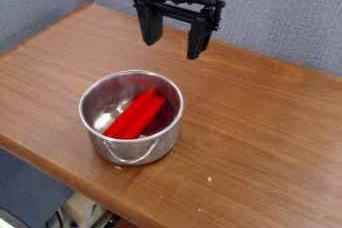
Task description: Move the red object from the metal pot to the table
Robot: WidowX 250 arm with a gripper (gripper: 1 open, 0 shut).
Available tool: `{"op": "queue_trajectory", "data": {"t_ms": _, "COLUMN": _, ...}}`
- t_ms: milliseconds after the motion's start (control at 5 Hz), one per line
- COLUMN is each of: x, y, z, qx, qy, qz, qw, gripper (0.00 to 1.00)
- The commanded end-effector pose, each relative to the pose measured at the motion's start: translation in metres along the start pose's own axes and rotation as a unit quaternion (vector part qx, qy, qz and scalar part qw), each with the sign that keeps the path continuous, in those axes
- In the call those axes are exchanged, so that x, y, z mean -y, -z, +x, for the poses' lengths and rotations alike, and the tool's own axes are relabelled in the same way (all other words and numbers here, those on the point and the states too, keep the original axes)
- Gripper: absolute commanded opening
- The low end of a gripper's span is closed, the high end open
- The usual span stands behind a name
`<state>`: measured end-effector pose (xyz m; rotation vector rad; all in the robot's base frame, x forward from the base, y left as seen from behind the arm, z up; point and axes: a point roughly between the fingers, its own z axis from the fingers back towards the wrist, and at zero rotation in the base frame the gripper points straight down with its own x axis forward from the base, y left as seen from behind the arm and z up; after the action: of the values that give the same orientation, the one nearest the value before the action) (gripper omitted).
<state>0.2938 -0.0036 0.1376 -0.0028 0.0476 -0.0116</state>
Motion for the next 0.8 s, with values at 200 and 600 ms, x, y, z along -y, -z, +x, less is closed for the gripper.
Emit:
{"op": "queue_trajectory", "data": {"t_ms": 200, "x": -0.005, "y": -0.005, "z": -0.034, "qx": -0.015, "qy": 0.073, "qz": 0.014, "qw": 0.9971, "gripper": 1.0}}
{"op": "queue_trajectory", "data": {"t_ms": 600, "x": -0.037, "y": -0.011, "z": -0.057, "qx": -0.002, "qy": 0.061, "qz": 0.02, "qw": 0.9979, "gripper": 1.0}}
